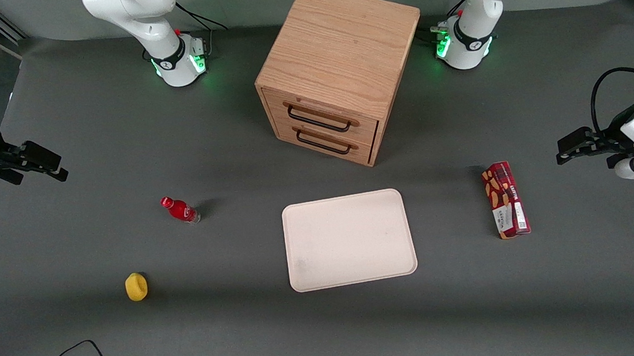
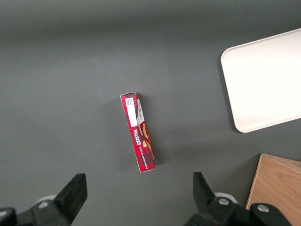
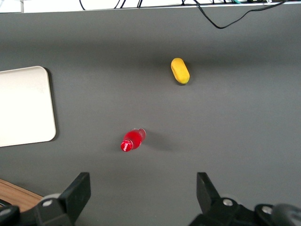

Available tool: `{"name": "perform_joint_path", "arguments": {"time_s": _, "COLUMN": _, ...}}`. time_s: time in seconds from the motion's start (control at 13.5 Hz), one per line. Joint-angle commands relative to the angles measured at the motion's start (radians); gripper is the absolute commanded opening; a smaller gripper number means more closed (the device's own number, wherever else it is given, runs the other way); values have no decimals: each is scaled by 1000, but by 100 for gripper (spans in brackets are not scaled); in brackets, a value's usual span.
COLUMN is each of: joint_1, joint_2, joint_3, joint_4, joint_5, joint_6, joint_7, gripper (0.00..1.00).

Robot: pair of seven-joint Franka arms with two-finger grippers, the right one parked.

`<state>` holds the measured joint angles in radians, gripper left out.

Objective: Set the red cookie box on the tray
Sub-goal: 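Move the open left gripper toward the red cookie box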

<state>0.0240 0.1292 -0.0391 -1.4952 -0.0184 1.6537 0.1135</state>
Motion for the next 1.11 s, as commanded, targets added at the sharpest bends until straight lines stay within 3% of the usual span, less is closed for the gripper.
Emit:
{"name": "perform_joint_path", "arguments": {"time_s": 0.0, "joint_1": 7, "joint_2": 1, "joint_3": 8, "joint_4": 7, "joint_5": 38, "joint_6": -19, "joint_7": 20, "gripper": 100}}
{"name": "perform_joint_path", "arguments": {"time_s": 1.04, "joint_1": 8, "joint_2": 46, "joint_3": 8, "joint_4": -3, "joint_5": 48, "joint_6": -20, "joint_7": 8, "gripper": 100}}
